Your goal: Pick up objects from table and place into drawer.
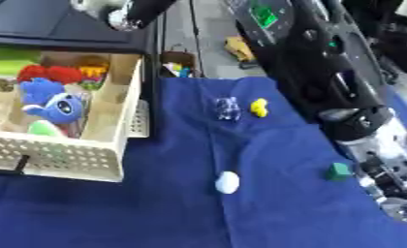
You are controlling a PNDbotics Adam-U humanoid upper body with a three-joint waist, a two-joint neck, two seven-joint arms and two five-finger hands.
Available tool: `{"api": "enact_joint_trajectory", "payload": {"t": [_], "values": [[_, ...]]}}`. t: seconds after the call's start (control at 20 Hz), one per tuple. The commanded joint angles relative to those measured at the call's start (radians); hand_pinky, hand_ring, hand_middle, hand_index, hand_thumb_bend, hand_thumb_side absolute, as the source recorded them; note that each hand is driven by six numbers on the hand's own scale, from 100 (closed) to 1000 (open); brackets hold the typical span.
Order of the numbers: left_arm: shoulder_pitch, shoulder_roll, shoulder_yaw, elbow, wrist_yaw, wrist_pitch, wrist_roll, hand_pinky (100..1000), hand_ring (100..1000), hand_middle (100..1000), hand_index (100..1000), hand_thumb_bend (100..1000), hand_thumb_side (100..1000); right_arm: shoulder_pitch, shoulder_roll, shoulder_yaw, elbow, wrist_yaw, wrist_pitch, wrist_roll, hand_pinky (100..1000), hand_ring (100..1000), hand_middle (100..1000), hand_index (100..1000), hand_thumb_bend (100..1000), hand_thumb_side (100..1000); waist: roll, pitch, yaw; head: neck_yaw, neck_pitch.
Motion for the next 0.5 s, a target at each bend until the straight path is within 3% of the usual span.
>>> {"api": "enact_joint_trajectory", "payload": {"t": [0.05,0.25,0.4,0.5], "values": [[-0.020,0.005,-0.004,-0.011,0.006,0.001,-0.005,486,543,591,764,341,1000,-0.031,0.022,-0.009,0.017,0.004,0.006,0.001,815,836,479,711,257,567,0.004,-0.013,0.005,-0.011,-0.011],[-0.023,0.002,-0.004,-0.011,0.007,0.000,-0.007,486,543,591,764,340,1000,-0.030,0.050,-0.004,0.058,0.006,0.008,0.001,834,862,537,764,346,558,0.003,-0.008,0.012,-0.022,-0.013],[-0.024,0.001,-0.004,-0.011,0.007,0.001,-0.007,486,543,591,764,338,1000,-0.026,0.054,-0.002,0.078,-0.001,0.003,0.001,854,900,700,857,505,535,0.004,-0.005,0.013,-0.025,-0.012],[-0.025,0.001,-0.004,-0.011,0.007,0.001,-0.007,486,543,591,764,338,1000,-0.025,0.054,0.000,0.086,-0.005,-0.001,0.001,863,911,747,889,563,532,0.005,-0.003,0.012,-0.025,-0.012]]}}
